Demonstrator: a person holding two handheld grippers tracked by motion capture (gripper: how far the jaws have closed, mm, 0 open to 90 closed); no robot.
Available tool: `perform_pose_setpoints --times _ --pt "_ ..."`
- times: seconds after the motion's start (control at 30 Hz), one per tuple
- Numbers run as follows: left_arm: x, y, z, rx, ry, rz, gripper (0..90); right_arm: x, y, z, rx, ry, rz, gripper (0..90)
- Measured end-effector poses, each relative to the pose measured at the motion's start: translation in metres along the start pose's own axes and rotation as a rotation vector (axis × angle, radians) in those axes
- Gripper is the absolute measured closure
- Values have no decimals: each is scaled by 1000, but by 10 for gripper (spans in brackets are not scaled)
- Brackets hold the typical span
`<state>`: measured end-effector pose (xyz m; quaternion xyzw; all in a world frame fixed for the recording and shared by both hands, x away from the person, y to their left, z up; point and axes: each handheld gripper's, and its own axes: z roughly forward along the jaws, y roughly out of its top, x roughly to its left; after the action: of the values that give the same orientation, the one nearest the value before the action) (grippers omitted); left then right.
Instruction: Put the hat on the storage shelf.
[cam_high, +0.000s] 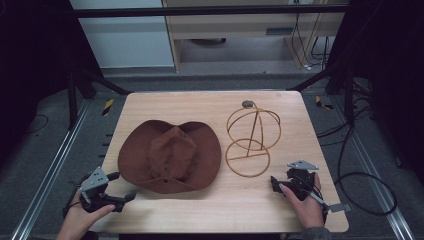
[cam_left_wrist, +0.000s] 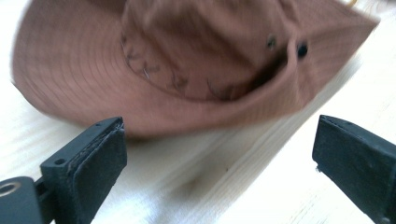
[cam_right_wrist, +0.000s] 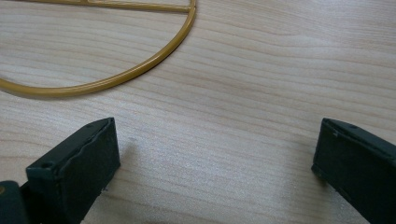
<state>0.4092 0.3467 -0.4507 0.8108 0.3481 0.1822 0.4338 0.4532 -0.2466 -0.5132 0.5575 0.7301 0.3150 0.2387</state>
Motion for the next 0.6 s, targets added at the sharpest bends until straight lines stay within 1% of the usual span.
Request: perform_pose_setpoints --times 0.07,0.17,0.23,0.33,0.47,0.6 --pt "0 6 -4 -17 8 5 26 0 0 0 0 1 1 6" --pt "-1 16 -4 -5 9 27 26 0 0 0 1 1 1 6" --pt "-1 23 -3 17 5 44 28 0 0 0 1 0 1 6" --pt "-2 36 3 55 10 81 29 0 0 0 1 0 1 6" --pt "-5 57 13 116 -6 138 29 0 0 0 0 0 0 5" --pt "-7 78 25 166 -30 171 32 0 0 0 1 0 1 6"
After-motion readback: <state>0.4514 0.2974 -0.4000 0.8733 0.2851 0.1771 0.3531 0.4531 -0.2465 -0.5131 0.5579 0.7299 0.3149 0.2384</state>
